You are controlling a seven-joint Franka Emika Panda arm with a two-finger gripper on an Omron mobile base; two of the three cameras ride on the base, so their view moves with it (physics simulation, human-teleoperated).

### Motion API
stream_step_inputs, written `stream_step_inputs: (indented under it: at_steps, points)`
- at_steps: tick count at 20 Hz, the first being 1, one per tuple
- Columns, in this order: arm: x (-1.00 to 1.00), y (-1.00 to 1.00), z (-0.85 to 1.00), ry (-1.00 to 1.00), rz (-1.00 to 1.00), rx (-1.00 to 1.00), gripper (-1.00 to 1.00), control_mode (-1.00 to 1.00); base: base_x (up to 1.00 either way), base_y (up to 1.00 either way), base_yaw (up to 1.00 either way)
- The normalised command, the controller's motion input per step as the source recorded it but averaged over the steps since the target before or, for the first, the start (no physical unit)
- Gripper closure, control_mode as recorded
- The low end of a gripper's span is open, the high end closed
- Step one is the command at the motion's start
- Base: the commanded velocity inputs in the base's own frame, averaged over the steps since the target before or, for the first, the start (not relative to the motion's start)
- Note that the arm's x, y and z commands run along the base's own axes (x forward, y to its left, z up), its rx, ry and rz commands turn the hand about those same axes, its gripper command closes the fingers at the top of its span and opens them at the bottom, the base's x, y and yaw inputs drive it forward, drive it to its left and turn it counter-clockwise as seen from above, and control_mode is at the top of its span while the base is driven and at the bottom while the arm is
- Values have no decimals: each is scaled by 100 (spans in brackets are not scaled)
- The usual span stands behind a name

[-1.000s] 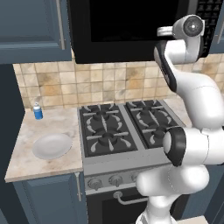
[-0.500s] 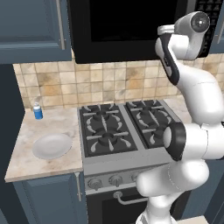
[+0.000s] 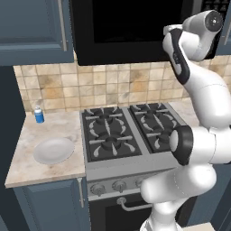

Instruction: Pick the mushroom from the counter and place it in the microwave. Then turn on the microwave.

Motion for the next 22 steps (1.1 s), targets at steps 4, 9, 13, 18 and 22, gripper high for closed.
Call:
stream_step_inputs:
  at_steps: [4, 9, 13, 18, 22]
  points:
    - [8, -3, 0, 0, 8, 1, 100, -100, 0, 0, 0]
    - [0, -7, 1, 0, 8, 0, 100, -100, 0, 0, 0]
    - [-5, -12, 9, 0, 6, 0, 100, -100, 0, 0, 0]
    - [-16, -13, 15, 0, 5, 0, 100, -100, 0, 0, 0]
    - [-24, -10, 16, 0, 5, 0, 100, -100, 0, 0, 0]
